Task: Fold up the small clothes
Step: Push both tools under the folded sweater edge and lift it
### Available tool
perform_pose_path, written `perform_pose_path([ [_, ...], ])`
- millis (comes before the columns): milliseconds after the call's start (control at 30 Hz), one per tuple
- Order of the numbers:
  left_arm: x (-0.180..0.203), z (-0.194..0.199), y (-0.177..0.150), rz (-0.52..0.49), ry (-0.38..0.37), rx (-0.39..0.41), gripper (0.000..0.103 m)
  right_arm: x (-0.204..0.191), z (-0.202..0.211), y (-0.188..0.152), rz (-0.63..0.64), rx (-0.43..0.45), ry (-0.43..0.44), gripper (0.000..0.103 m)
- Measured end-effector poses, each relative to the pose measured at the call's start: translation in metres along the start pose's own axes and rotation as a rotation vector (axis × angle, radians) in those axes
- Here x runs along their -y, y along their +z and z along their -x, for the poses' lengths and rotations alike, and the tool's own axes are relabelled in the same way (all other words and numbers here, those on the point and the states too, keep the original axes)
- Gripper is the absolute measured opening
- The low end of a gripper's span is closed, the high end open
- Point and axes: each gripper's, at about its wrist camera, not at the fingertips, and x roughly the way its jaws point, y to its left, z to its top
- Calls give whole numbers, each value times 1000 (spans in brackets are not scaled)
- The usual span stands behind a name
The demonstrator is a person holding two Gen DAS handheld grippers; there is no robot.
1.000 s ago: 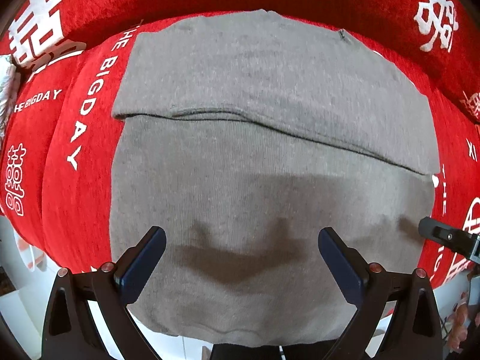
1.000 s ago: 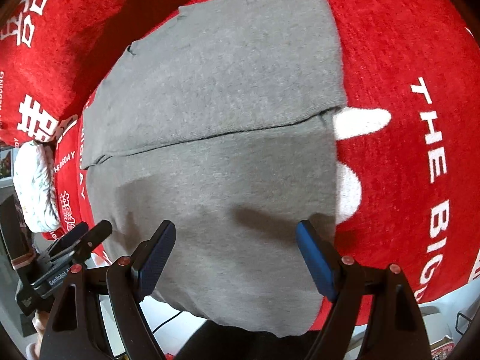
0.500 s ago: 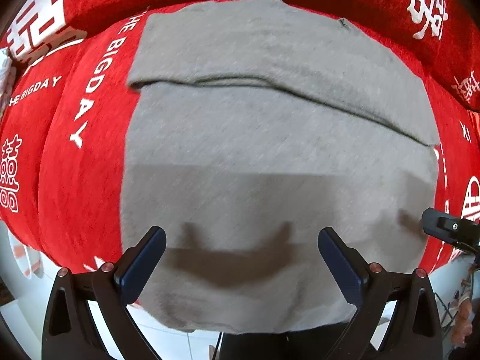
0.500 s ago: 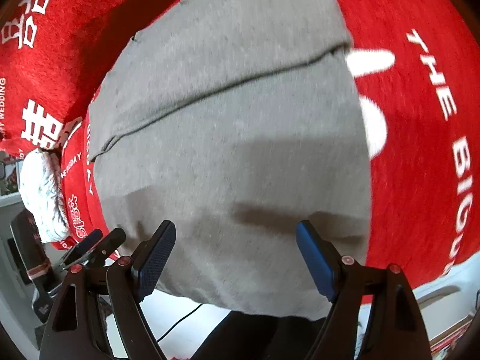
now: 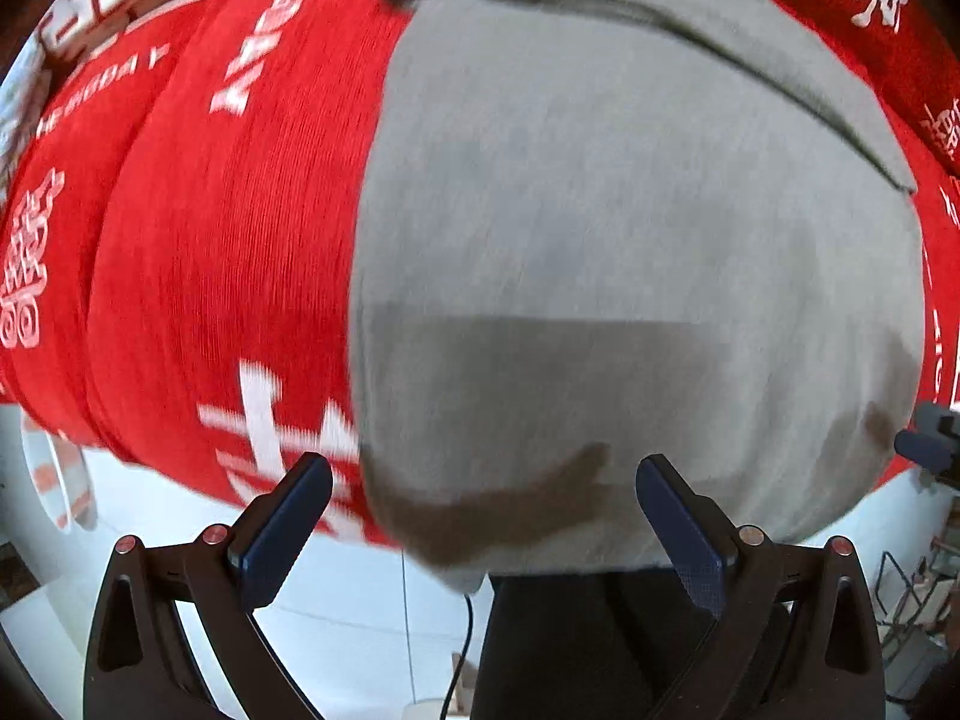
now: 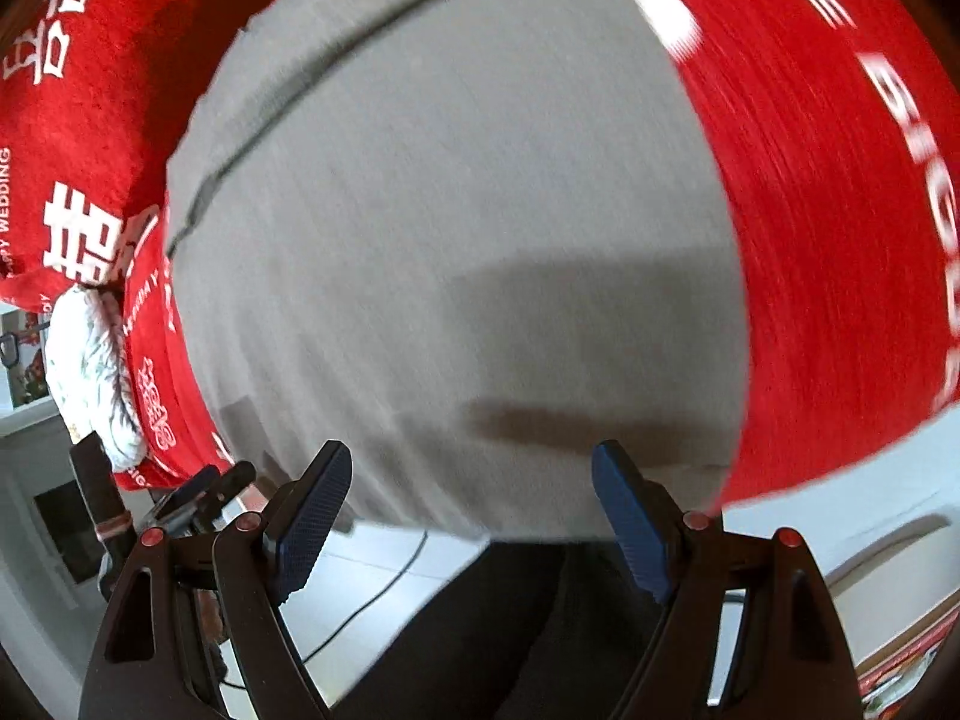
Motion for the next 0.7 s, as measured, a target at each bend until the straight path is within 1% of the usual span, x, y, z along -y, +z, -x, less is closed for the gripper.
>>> perform_pose_path([
  [133,-8,-18,-24,14,-32,-43,102,33,-16,-28,-34,-46,-29,85],
  [233,-8,-35,-38,23,-57,-68,102,56,-30,-39,-55,-66,-66,85],
  [300,-8,-48,-44,28,-71,-82,102,70,-43,-41,-71,-78,-71,85],
  [367,-8,-60,-47,41,-89,-95,102,78,-55,-41,-85,-83,-47,85],
  [500,-11,-72,-49,75,-136,-91,101,88,-70,-37,-88,-74,19,85],
  [533,-13,-73,-51,79,-145,-89,100,88,-72,-37,-92,-68,26,85],
  [567,-7,-69,-54,80,-157,-82,96,88,-73,-37,-98,-65,34,82],
  [600,-3,-66,-57,77,-177,-79,86,88,-72,-39,-106,-60,57,75],
  [633,-5,-65,-59,74,-185,-81,75,87,-70,-41,-124,-62,102,46],
  [667,-4,-63,-61,67,-194,-83,67,86,-69,-44,-137,-68,109,17],
  [700,-4,-61,-63,55,-211,-87,48,86,-65,-46,-137,-64,120,10],
])
